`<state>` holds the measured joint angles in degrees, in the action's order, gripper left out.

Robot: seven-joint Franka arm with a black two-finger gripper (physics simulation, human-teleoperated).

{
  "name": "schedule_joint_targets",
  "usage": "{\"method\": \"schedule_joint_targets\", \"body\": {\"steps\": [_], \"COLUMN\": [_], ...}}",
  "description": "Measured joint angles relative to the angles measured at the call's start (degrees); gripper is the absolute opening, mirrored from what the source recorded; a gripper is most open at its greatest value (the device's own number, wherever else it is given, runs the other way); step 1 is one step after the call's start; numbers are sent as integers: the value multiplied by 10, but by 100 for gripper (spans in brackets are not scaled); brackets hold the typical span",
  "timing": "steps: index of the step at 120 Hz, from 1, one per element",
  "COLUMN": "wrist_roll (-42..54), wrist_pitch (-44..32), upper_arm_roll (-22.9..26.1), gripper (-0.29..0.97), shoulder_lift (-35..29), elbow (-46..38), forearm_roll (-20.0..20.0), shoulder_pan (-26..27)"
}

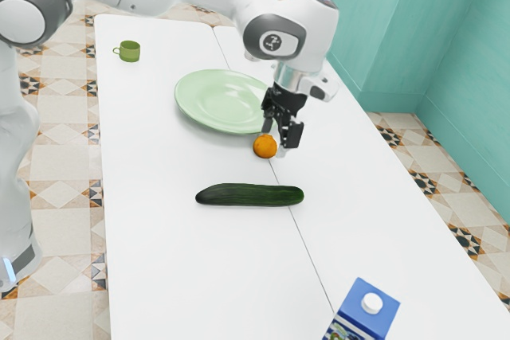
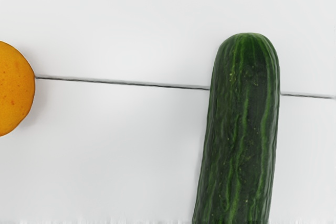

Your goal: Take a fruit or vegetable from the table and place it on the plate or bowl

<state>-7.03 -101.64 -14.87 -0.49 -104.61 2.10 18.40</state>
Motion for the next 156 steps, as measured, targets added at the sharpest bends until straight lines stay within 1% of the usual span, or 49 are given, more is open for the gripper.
{"method": "schedule_joint_targets", "body": {"steps": [15,25,82,99,134,156], "wrist_roll": [-3,-5,-11,-13,-15,-16], "wrist_pitch": [-22,-35,-153,-169,-194,-204], "upper_arm_roll": [0,0,0,-1,-9,-9], "gripper": [68,68,68,68,68,68], "shoulder_lift": [-47,-57,-43,-36,-40,-33], "elbow": [-62,-82,-150,-153,-190,-194], "forearm_roll": [-2,-3,-1,1,4,6], "shoulder_pan": [18,40,39,37,35,40]}}
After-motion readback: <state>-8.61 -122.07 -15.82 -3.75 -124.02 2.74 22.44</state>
